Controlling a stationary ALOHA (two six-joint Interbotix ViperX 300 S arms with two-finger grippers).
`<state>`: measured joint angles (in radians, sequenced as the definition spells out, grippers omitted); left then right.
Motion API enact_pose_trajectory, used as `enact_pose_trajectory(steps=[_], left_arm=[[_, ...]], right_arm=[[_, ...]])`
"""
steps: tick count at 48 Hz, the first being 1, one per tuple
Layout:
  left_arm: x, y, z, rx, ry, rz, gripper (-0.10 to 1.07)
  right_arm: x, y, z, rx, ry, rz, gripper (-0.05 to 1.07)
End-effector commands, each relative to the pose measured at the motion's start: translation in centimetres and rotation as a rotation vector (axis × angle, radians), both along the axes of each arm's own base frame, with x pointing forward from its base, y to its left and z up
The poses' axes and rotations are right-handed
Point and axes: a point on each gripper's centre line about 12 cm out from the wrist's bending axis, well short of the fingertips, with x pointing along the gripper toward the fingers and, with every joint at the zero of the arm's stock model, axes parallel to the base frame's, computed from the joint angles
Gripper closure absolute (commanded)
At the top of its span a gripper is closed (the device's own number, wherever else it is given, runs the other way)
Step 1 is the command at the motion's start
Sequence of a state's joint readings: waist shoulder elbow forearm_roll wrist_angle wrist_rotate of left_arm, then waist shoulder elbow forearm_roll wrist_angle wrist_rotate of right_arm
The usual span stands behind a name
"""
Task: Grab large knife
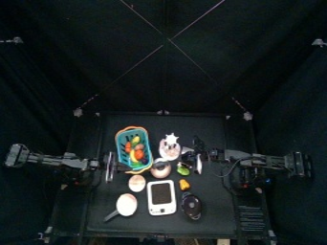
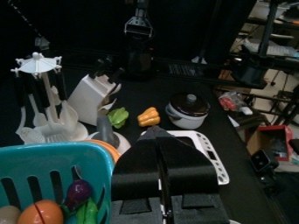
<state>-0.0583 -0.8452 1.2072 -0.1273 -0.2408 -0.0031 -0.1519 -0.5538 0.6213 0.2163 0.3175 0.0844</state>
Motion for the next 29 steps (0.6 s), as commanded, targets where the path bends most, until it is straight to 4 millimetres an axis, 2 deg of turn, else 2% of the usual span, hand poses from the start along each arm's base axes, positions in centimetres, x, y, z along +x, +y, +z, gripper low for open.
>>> enact_pose_trajectory(steps=[1, 10, 19, 29], left_arm=[[0.2, 0.0, 0.6, -0.008, -0.015, 0.002, 1.0], [0.2, 0.0, 0.6, -0.006, -0.013, 0.002, 1.0], [0.2, 0.0, 0.5, -0.008, -0.012, 0.002, 1.0], [0.2, 0.1, 0.4, -0.007, -0.004, 0.006, 1.0]], right_arm=[[0.1, -0.3, 0.7, 0.03, 0.015, -0.02, 0.92], [0.0, -1.1, -0.8, 0.025, 0.128, -0.078, 0.92], [-0.5, -1.6, -0.5, 0.042, 0.153, -0.181, 0.92], [-0.1, 0.0, -0.5, 0.023, 0.252, -0.265, 0.92]])
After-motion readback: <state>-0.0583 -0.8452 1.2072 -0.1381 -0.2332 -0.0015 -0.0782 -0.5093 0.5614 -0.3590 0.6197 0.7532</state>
